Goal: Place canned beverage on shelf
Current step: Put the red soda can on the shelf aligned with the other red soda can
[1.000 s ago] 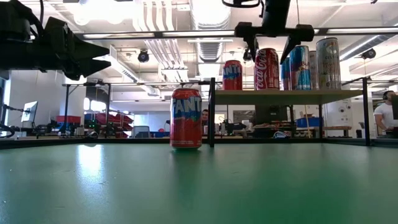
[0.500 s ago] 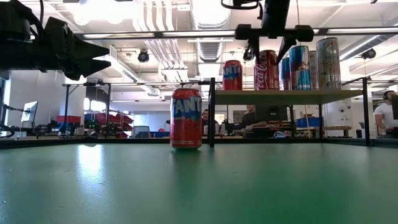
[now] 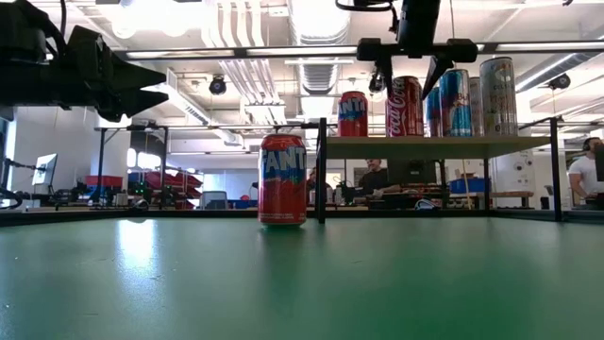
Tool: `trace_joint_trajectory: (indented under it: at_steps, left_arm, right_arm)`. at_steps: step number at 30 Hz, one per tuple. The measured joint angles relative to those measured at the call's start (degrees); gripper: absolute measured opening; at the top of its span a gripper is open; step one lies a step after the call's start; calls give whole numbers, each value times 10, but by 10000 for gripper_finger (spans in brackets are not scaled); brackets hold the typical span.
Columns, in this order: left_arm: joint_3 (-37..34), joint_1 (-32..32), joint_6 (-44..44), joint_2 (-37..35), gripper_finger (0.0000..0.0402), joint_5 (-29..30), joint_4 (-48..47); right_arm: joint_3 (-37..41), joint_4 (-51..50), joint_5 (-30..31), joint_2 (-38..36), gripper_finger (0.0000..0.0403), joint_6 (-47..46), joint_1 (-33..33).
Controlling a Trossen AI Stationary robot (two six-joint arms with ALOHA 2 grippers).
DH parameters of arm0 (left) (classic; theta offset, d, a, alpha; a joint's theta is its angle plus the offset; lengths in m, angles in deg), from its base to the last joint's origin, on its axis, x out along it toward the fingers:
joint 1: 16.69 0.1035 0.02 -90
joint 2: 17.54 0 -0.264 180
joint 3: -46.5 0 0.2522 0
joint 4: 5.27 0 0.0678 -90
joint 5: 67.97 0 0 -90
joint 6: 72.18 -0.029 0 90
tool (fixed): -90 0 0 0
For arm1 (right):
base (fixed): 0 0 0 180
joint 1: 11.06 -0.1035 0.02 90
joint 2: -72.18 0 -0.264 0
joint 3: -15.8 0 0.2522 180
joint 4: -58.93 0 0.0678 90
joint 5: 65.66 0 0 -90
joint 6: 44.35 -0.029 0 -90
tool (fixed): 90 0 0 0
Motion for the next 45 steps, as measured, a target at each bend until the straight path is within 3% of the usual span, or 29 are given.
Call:
trace_joint_trajectory:
  at_steps: [10, 14, 30, 39, 45]
  left_arm:
    - [0, 0, 0, 0, 372, 0, 0]
    - [0, 0, 0, 0, 372, 0, 0]
    - [0, 0, 0, 0, 372, 0, 0]
    - [0, 0, 0, 0, 372, 0, 0]
    - [0, 0, 0, 0, 372, 0, 0]
  right_arm:
    - [0, 1, 30, 0, 362, -30, 0]
    - [0, 1, 33, 0, 378, -38, 2]
    - [0, -2, 122, 51, 380, -67, 2]
    - [0, -13, 132, 56, 378, -108, 2]
    - [0, -27, 135, 56, 342, -137, 2]
